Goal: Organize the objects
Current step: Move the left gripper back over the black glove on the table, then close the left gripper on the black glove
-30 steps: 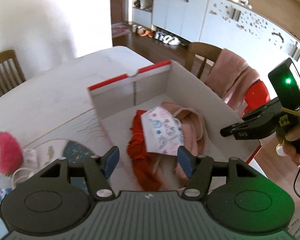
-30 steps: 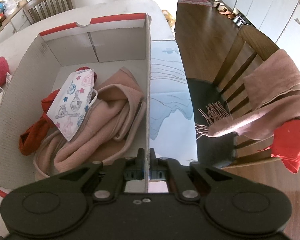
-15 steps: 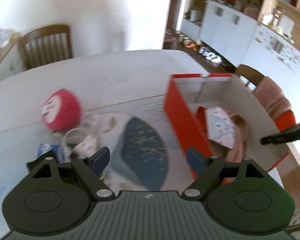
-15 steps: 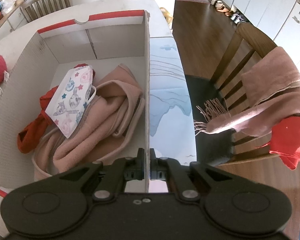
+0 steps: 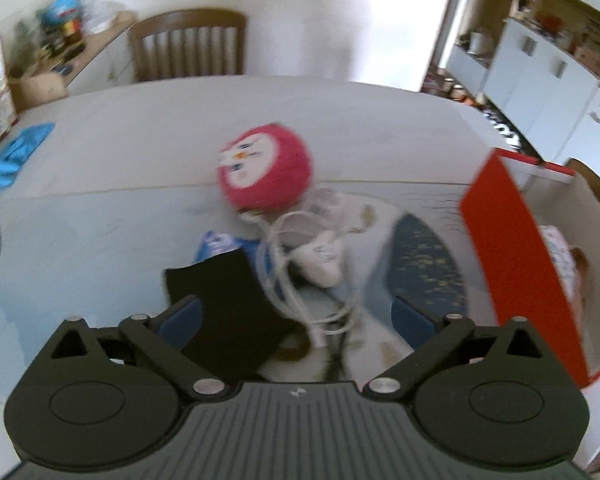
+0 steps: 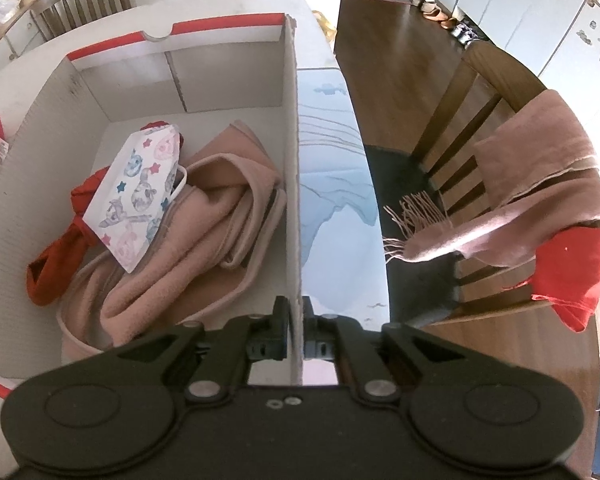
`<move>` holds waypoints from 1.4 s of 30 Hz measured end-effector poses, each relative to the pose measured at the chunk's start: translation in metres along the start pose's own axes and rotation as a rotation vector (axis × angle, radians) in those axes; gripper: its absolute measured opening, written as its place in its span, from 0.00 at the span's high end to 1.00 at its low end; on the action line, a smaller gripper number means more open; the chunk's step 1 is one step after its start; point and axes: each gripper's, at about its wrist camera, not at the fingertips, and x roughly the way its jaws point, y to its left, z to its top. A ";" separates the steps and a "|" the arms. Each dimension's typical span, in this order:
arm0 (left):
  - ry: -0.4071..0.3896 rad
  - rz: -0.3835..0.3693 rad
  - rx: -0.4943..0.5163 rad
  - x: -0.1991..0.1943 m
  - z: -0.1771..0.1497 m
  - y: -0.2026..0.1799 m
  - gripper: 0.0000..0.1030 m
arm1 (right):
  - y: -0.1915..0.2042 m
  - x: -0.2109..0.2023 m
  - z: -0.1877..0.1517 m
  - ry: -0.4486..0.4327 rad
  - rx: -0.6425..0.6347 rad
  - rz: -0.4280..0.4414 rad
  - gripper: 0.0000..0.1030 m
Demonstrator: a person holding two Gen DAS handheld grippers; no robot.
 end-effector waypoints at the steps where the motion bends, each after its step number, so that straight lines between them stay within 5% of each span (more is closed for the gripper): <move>1: 0.002 0.012 -0.007 0.003 0.000 0.007 0.01 | 0.001 0.000 0.000 0.000 -0.001 -0.004 0.96; 10: 0.038 0.100 0.022 0.036 -0.002 0.047 0.01 | 0.007 0.000 0.000 0.009 -0.006 -0.041 0.94; 29: 0.087 0.067 -0.008 0.090 0.010 0.072 0.03 | 0.013 0.002 0.001 0.023 0.001 -0.089 0.92; 35: 0.101 0.018 -0.007 0.094 0.010 0.073 0.18 | 0.013 0.003 0.001 0.024 0.002 -0.088 0.92; 42: 0.102 -0.018 0.027 0.089 0.010 0.063 0.52 | 0.014 0.004 0.000 0.028 -0.001 -0.085 0.92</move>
